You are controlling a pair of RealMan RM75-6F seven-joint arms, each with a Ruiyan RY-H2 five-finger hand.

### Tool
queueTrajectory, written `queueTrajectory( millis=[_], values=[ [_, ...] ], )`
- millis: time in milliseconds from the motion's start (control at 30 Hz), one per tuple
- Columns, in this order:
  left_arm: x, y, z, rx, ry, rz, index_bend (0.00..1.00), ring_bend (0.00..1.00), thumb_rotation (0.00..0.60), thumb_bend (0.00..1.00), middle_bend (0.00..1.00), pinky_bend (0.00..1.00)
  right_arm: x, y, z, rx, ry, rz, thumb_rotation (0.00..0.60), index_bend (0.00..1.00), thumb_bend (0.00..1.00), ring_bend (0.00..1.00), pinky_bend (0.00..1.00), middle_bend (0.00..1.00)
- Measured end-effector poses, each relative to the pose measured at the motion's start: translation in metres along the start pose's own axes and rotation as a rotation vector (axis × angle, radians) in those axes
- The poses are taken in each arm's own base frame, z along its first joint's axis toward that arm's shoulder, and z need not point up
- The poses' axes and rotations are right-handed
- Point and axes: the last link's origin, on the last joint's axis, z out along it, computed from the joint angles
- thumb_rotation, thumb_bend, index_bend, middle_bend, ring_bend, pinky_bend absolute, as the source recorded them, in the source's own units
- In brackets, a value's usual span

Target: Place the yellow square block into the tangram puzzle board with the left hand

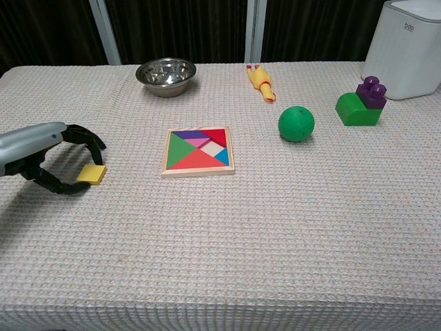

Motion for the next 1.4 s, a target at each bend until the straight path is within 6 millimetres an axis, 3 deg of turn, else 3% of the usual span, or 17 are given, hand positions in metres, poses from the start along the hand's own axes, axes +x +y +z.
queueTrajectory(
  millis=[267, 567, 1000, 1400],
  values=[
    [0.008, 0.009, 0.0, -0.033, 0.026, 0.003, 0.44, 0.04, 0.6, 0.32, 0.19, 0.1, 0.001, 0.0, 0.0, -0.001, 0.001, 0.0, 0.6, 0.0, 0.27, 0.0, 0.0, 0.0],
    [0.028, 0.041, 0.011, -0.132, 0.048, 0.025, 0.45, 0.04, 0.6, 0.32, 0.19, 0.12, 0.002, 0.0, 0.0, 0.001, 0.005, 0.001, 0.6, 0.0, 0.27, 0.0, 0.0, 0.0],
    [0.042, 0.091, 0.062, -0.321, 0.009, 0.145, 0.46, 0.04, 0.6, 0.32, 0.19, 0.13, 0.004, 0.002, -0.002, -0.008, 0.008, -0.002, 0.6, 0.0, 0.27, 0.0, 0.0, 0.0],
    [0.043, 0.111, 0.097, -0.463, -0.03, 0.281, 0.46, 0.04, 0.6, 0.32, 0.19, 0.13, 0.003, 0.007, -0.001, -0.026, 0.0, -0.007, 0.6, 0.0, 0.27, 0.0, 0.0, 0.0]
  ],
)
